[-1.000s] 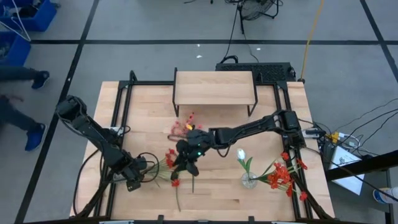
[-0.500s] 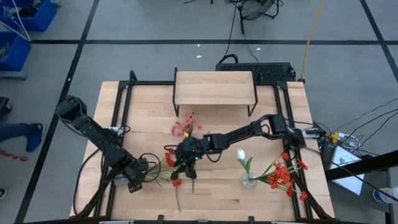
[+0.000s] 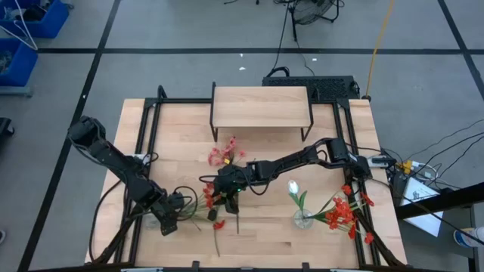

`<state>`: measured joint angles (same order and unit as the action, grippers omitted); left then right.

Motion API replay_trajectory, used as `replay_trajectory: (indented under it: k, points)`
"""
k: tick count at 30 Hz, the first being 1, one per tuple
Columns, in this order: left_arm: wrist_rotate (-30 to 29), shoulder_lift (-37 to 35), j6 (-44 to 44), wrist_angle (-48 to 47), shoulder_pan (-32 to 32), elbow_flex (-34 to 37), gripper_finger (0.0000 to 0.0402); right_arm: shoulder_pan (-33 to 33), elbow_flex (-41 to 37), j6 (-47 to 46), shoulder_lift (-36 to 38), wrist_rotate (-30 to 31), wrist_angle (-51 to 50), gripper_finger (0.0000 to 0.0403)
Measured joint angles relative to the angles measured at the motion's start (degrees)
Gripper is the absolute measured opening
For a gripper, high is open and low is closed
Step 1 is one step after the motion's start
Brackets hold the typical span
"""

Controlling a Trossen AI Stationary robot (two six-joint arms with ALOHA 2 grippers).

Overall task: Pick and place flowers into a vace then onto a shelf
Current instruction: Put the orange flowers into the left transparent vase

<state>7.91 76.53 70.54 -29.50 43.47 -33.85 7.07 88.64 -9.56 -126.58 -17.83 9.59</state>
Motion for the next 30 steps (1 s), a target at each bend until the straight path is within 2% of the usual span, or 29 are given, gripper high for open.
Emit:
replay_trajectory:
  k: [7,11,14,18,22,25,30]
  points:
    - [-0.9,0.0,0.0,-0.2,-2.9,0.0,0.0268,0.3,0.0,0.5,0.0,-0.3,-3.4,0.0153]
    - [-0.9,0.0,-2.5,-0.2,-4.2,0.0,0.0299,0.3,0.0,1.4,-0.9,-0.4,-3.1,0.0153]
    - [-0.9,0.0,-4.2,-0.2,-5.1,0.0,0.0301,0.3,0.0,0.1,-2.6,-0.4,-2.7,0.0153]
    - [-1.5,0.0,-4.6,-0.2,-6.4,0.0,0.0266,0.2,0.0,-1.0,-4.6,-1.4,-1.7,0.0153]
    - [-1.6,0.0,-4.4,-0.1,-7.3,0.0,0.0217,0.9,0.0,1.3,-4.5,3.9,1.1,0.0133]
    - [-1.9,0.0,-4.4,-0.2,-8.0,0.0,0.0182,0.9,0.5,0.2,-4.4,2.8,4.5,0.0100]
    - [-3.1,0.0,-4.3,-0.1,-8.7,0.0,0.0128,0.7,3.1,0.4,-4.1,1.1,0.2,0.0014]
